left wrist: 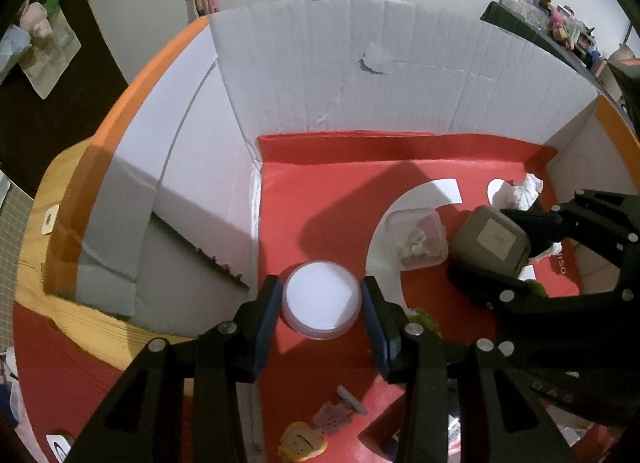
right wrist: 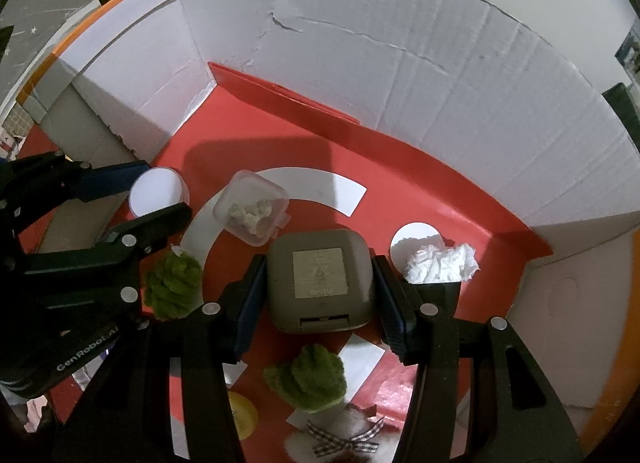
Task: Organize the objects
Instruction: 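Lower the white lid and grey case onto the box floor and open both tools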
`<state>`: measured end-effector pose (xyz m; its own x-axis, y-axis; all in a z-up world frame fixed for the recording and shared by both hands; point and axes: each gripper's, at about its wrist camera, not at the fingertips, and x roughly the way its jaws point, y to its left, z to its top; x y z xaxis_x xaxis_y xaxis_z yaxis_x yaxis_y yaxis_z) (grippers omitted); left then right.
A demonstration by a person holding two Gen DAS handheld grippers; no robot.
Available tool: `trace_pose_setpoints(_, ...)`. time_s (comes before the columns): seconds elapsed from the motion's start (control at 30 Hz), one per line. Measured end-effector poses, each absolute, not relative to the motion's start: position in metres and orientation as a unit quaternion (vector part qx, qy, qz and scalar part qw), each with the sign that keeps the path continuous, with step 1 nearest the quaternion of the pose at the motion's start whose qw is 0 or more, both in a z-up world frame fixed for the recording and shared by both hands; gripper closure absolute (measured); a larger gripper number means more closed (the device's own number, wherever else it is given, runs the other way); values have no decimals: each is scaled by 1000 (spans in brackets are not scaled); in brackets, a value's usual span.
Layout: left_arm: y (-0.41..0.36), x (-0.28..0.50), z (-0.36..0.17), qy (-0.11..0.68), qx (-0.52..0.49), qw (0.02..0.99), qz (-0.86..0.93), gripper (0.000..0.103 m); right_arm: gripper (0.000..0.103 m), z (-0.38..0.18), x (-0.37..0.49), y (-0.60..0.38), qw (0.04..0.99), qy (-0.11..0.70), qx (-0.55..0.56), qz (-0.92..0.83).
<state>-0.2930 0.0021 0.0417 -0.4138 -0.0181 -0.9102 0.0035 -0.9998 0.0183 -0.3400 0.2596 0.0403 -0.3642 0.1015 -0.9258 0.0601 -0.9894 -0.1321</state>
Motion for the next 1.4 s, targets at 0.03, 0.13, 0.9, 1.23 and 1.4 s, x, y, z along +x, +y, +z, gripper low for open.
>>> trace_pose_setpoints(0.03, 2, -293, 41, -9, 543, 6, -840, 61, 53, 39, -336, 261, 13, -71, -564, 823)
trace_pose_setpoints(0.13, 4, -296, 42, -18, 547, 8, -837, 60, 53, 39, -335, 263, 13, -70, -564, 823)
trace_pose_setpoints(0.9, 18, -299, 48, -29, 546, 7, -838, 60, 52, 32, -336, 243, 15, -71, -561, 825)
trace_pose_setpoints(1.23, 22, -302, 48, -30, 545, 7, -838, 60, 52, 32, -335, 245, 15, -71, -561, 824)
trace_pose_setpoints(1.4, 25, -303, 50, -29, 544, 6, -839, 60, 52, 31, -332, 245, 15, -71, -562, 824)
